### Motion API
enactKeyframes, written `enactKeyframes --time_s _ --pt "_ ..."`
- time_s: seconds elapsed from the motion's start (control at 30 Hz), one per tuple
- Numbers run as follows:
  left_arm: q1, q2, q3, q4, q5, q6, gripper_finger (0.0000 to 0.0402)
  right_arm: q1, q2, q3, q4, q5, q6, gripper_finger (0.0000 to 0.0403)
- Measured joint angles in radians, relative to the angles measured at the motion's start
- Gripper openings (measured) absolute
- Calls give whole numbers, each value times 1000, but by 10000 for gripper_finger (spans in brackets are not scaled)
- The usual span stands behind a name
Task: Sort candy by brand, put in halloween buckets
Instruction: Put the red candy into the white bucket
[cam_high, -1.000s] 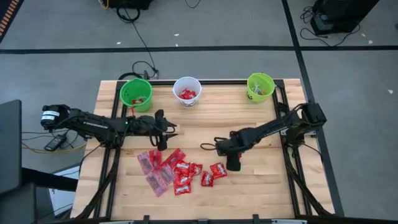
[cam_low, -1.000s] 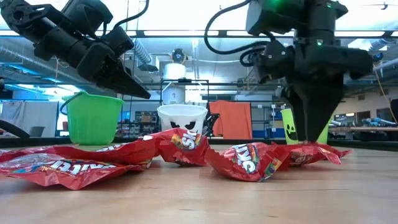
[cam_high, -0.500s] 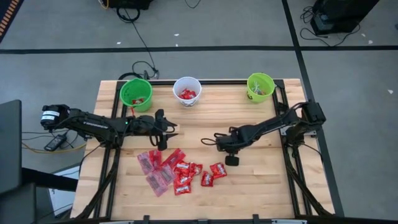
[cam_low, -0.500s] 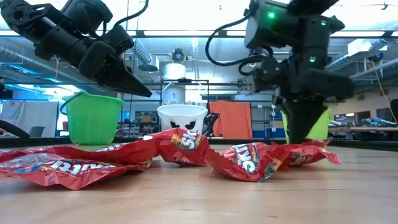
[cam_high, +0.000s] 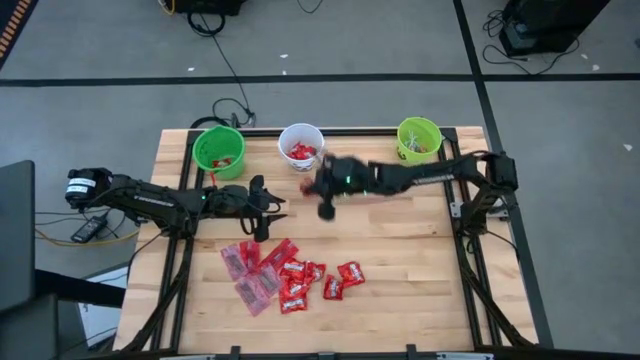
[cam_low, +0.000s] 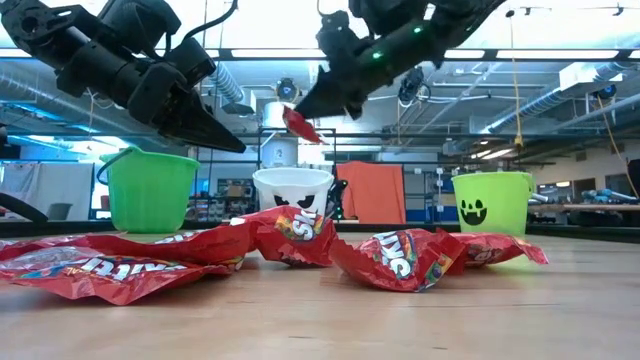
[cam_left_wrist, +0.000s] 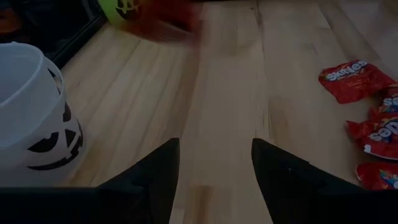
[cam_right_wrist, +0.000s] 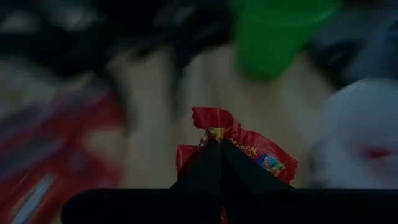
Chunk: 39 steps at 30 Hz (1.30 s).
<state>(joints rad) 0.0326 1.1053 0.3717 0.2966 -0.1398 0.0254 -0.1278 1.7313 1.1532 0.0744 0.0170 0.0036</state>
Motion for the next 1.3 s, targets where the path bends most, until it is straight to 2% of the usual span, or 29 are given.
enactKeyframes --time_s 0.37,0.6,0.77,0.97,1.13,1.3 --pt "0 0 0 0 -10 1 207 -197 1 59 202 61 37 2" --pt "0 0 0 10 -14 0 207 -282 7 59 253 60 72 6" --pt "0 0 0 36 -22 16 207 -330 83 88 308 -39 138 4" --pt "0 0 0 35 -24 16 207 -344 159 149 261 -70 165 13" --pt "0 0 0 20 -25 19 207 -344 183 158 257 -81 179 38" --pt "0 0 0 22 -25 19 207 -344 177 159 254 -90 172 93"
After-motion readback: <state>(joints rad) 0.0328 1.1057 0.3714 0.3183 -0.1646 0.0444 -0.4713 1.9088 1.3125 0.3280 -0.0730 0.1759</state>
